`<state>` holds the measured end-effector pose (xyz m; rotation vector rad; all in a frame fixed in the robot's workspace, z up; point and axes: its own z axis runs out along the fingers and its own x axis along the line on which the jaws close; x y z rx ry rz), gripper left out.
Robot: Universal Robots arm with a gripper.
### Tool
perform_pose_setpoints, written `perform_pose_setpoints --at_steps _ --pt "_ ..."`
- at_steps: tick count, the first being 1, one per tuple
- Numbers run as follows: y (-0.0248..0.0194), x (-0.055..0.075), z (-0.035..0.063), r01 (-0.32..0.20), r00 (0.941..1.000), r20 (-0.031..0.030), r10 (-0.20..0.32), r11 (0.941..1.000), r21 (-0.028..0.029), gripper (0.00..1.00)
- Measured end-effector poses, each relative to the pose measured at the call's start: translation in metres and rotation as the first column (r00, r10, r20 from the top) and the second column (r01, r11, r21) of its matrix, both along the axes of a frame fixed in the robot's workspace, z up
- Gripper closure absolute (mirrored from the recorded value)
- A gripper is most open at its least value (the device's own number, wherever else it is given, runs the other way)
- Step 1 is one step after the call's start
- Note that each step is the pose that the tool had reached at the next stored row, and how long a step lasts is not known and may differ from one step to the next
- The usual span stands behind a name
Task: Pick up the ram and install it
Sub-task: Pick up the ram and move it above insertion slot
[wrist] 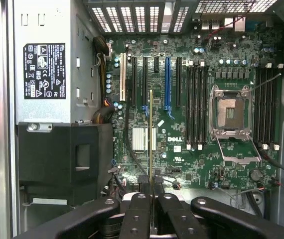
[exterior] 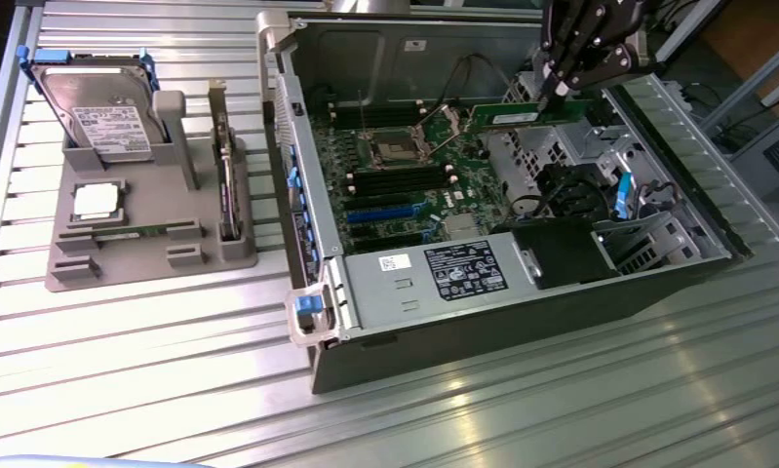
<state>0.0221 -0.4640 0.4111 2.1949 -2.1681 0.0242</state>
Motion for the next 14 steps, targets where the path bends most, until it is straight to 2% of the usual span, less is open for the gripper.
perform_pose_setpoints --at_steps 7,9,14 --pt "0.0002 0.011 0.0 0.0 1.0 0.0 0.0 1.0 -0.0021 0.88" --pt "0.0043 0.015 0.0 -0.001 1.0 -0.0001 0.001 1.0 -0.0036 0.88" --pt "0.0174 0.016 -0.0001 -0.001 1.0 0.0 0.001 1.0 -0.0075 0.88"
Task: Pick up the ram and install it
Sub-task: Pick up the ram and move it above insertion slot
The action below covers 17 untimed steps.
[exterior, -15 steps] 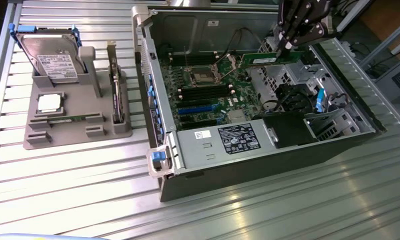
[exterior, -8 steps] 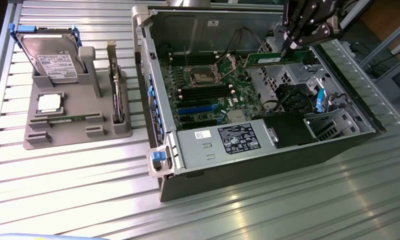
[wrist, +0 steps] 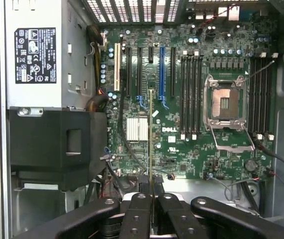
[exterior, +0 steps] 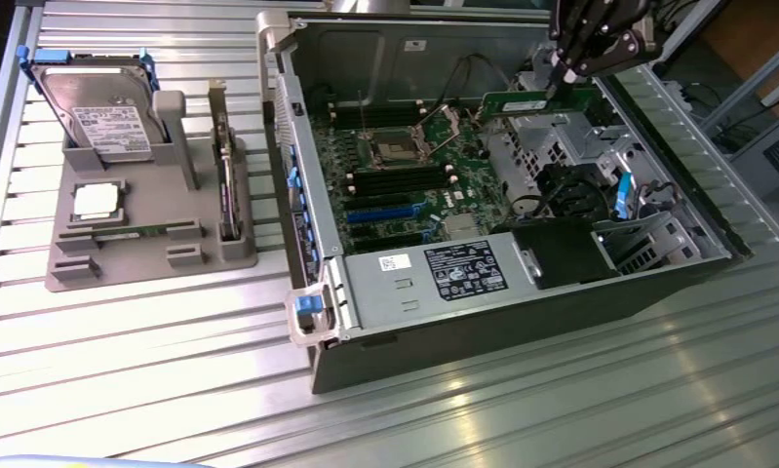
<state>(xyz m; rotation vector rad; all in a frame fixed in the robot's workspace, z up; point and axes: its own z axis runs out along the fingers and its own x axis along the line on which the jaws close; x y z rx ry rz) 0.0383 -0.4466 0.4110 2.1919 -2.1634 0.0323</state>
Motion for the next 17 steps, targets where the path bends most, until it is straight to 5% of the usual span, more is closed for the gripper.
perform_pose_setpoints --at_steps 9,17 --pt "0.0302 0.002 0.0001 0.0 1.0 0.0 0.0 0.9999 -0.0132 0.88" --pt "0.0427 0.005 0.0001 0.0 1.0 0.0 0.0 0.9998 -0.0221 0.88"
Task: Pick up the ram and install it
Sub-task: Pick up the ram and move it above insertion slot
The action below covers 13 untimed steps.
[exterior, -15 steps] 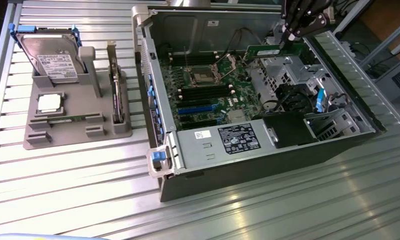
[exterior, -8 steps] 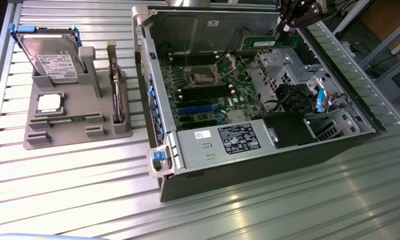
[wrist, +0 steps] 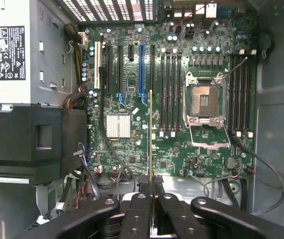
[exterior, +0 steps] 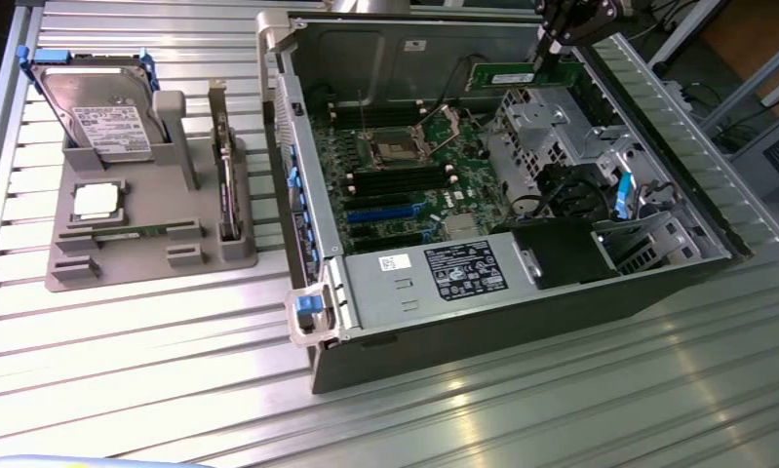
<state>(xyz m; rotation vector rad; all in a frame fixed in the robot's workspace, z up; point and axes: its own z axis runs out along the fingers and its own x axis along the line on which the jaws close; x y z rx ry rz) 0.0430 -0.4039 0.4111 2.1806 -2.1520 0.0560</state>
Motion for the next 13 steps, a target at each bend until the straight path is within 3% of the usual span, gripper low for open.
perform_pose_setpoints --at_steps 13 --pt "0.0039 0.003 0.0 0.0 1.0 0.0 0.0 1.0 -0.0038 0.88"
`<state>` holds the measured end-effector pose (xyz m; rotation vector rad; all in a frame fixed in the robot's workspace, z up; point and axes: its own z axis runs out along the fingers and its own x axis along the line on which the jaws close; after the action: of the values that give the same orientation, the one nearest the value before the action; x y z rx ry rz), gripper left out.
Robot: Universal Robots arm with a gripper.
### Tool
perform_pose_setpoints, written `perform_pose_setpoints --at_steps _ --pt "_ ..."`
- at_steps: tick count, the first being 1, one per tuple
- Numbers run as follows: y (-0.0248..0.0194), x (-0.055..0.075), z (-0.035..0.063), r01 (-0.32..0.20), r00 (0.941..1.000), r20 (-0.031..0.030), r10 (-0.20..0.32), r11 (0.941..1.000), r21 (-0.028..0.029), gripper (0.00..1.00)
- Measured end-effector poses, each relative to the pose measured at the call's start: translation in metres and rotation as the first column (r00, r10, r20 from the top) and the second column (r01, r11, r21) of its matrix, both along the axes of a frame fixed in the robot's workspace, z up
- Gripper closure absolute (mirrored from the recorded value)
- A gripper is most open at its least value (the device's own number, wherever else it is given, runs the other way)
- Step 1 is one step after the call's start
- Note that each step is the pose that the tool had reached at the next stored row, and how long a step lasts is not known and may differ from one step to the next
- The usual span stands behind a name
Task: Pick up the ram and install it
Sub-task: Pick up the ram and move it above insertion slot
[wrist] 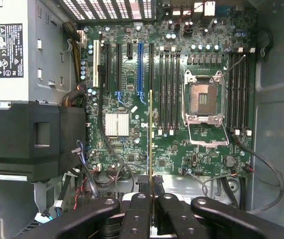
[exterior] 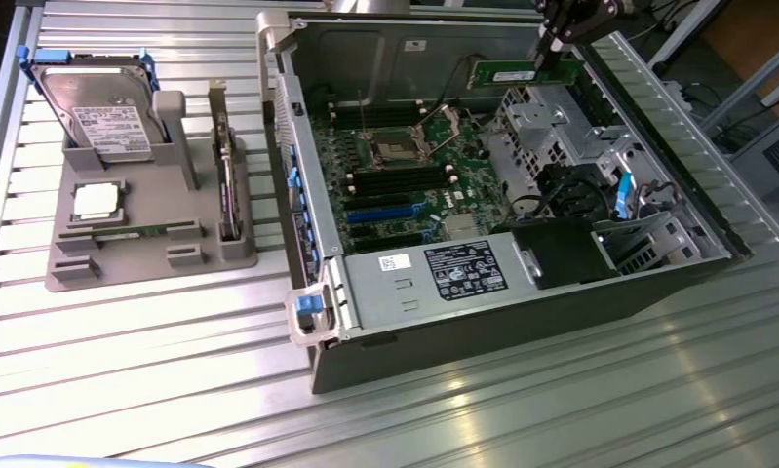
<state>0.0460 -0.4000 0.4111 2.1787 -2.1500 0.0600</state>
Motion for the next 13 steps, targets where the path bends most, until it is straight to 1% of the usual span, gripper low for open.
perform_pose_setpoints --at_steps 6,13 --pt "0.0013 0.0006 0.0 0.0 1.0 0.0 0.0 1.0 -0.0024 0.88" --pt "0.0015 0.0007 0.0 0.0 1.0 0.0 0.0 1.0 -0.0026 0.88"
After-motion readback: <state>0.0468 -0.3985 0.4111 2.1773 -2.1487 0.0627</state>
